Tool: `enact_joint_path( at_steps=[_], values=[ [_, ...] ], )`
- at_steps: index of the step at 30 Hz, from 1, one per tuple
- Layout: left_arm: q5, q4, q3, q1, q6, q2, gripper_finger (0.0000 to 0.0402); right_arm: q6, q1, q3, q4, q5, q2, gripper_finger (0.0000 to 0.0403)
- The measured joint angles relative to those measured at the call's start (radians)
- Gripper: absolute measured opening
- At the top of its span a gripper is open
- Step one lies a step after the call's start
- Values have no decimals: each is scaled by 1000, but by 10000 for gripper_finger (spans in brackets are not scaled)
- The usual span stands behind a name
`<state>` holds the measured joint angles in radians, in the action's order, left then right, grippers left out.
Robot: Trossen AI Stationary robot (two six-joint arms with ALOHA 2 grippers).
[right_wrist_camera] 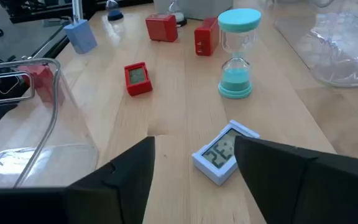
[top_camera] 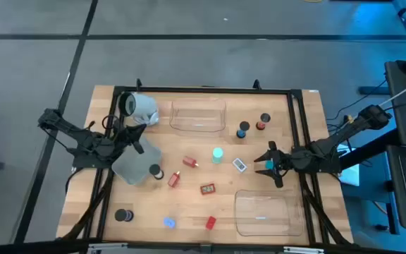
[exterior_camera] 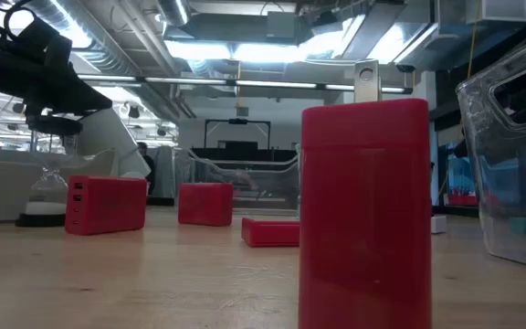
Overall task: Pick & Place Office items
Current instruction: Put the orange hourglass into the bottom transparent bin
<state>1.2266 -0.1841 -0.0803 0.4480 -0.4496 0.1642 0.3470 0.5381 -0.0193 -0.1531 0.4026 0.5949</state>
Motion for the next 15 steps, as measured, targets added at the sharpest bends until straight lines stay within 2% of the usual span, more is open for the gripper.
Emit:
enact_joint_path(
  at_steps=[15],
  values=[
    [0, 0, 0, 0, 0, 0, 4, 40, 0, 0, -2, 0, 0, 226]
  ],
)
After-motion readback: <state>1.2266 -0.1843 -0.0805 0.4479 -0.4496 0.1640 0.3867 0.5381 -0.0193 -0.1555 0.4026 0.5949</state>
